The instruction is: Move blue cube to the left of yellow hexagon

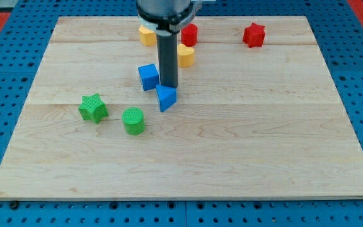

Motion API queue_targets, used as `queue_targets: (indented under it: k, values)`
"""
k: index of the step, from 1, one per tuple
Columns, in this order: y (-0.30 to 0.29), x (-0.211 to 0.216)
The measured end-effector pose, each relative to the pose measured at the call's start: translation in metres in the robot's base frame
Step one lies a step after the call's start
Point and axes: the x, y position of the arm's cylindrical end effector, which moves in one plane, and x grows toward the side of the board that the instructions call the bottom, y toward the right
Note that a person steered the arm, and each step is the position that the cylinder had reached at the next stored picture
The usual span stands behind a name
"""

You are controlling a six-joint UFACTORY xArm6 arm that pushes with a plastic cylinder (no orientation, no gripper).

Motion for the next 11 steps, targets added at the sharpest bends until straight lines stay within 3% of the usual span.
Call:
queue_targets:
  k: [3,6,8,9,10,11]
  values:
    - [-0.090,-0.059]
    - [-0.037,-0.077]
    - [-0.083,-0.119]
    - [-0.066,-0.125]
    - [-0.067,-0.159]
    - [-0.124,-0.156]
